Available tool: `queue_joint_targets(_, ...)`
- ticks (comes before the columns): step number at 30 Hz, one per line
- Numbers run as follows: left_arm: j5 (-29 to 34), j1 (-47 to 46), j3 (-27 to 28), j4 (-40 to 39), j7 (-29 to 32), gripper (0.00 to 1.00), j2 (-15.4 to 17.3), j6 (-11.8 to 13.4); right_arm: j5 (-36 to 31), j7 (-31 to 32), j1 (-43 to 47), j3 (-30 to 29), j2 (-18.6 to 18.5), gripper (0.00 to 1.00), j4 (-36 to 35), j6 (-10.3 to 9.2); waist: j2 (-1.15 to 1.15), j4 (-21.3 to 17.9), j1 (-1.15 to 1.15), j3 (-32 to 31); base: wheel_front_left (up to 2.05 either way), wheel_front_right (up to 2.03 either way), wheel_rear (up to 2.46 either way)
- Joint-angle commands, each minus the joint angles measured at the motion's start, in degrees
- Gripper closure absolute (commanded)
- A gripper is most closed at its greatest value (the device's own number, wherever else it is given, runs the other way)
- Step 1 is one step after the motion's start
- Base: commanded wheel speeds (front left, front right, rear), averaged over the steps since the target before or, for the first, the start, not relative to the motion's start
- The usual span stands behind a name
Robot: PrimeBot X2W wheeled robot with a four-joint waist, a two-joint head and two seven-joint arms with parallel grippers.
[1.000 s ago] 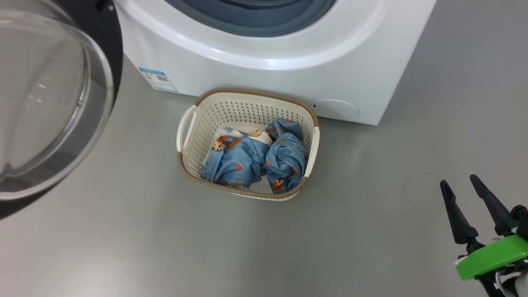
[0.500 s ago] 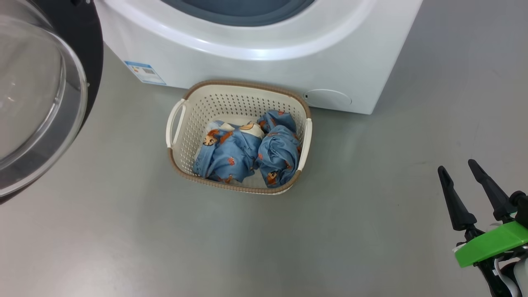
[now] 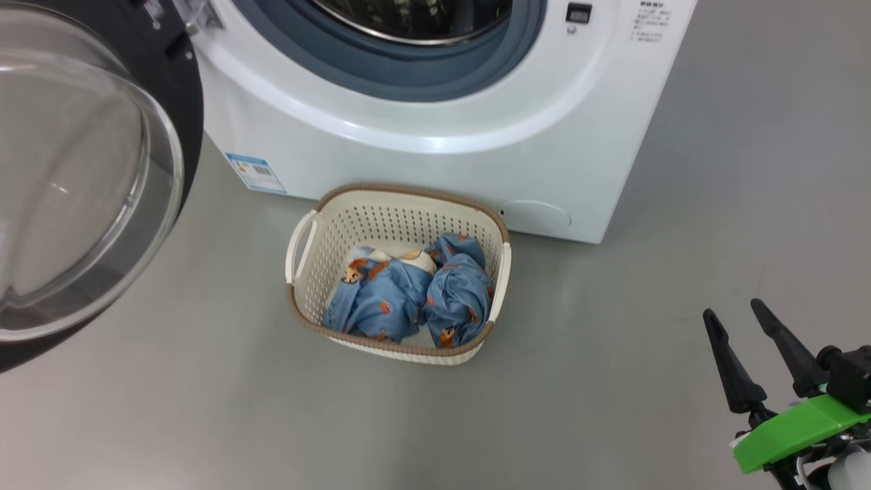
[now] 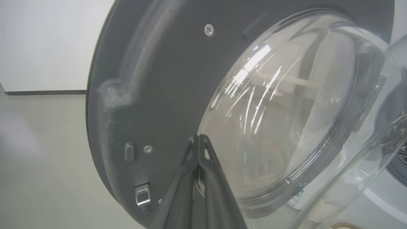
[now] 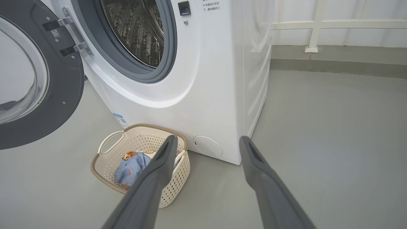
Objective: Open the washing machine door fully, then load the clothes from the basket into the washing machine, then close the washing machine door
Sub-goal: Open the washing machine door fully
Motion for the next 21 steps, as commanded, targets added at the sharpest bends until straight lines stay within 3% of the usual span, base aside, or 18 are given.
queue_joint_targets(1,0.8,2.7,0.7,-3.3,-0.4,1.00,2.1,-0.3,0.3,-0.7,1.3,1.5,-0.5,0.00,-0.9,0.17,0.00,0.3,0.00,-3.0,0.00,0.00,0.00)
queue_joint_targets(2,0.9,3.8,0.6,-4.6,-0.4,1.00,1.4,-0.4,0.4,-0.7,1.6,1.5,-0.5,0.00,-0.9,0.17,0.00,0.3,0.00,-3.6,0.00,0.00,0.00)
queue_joint_targets(3,0.8,5.0,0.4,-5.8,-0.4,0.93,0.4,-0.5,0.5,-0.7,1.8,1.6,-0.4,0.00,-0.8,0.17,0.00,0.3,0.00,-4.2,0.00,0.00,0.00)
queue_joint_targets(5,-0.1,7.3,-0.8,-8.2,-0.4,0.59,-1.3,-0.6,0.6,-0.7,2.3,1.5,-0.2,0.00,-0.9,0.17,0.00,0.1,0.00,-5.3,0.00,0.00,0.00)
queue_joint_targets(6,-0.8,8.6,-1.8,-9.4,-0.4,0.54,-2.1,-0.6,0.7,-0.7,2.6,1.4,0.0,0.00,-0.9,0.17,0.00,0.0,0.00,-5.9,0.00,0.00,0.00)
queue_joint_targets(7,-1.7,10.0,-3.1,-10.6,-0.4,0.18,-2.7,-0.7,0.8,-0.7,2.8,1.4,0.1,0.00,-0.9,0.17,0.00,-0.2,0.00,-6.4,0.00,0.00,0.00)
queue_joint_targets(8,-2.6,11.5,-4.3,-11.9,-0.4,0.02,-3.2,-0.7,0.8,-0.7,3.0,1.5,0.2,0.00,-0.8,0.17,0.00,-0.5,0.00,-6.9,0.00,0.00,0.00)
queue_joint_targets(21,-5.8,22.9,-17.1,-22.1,-0.4,0.00,-5.8,-0.7,1.2,-0.7,6.1,0.6,1.0,0.00,-0.6,0.17,0.00,-4.8,0.00,-11.4,0.00,0.00,0.00)
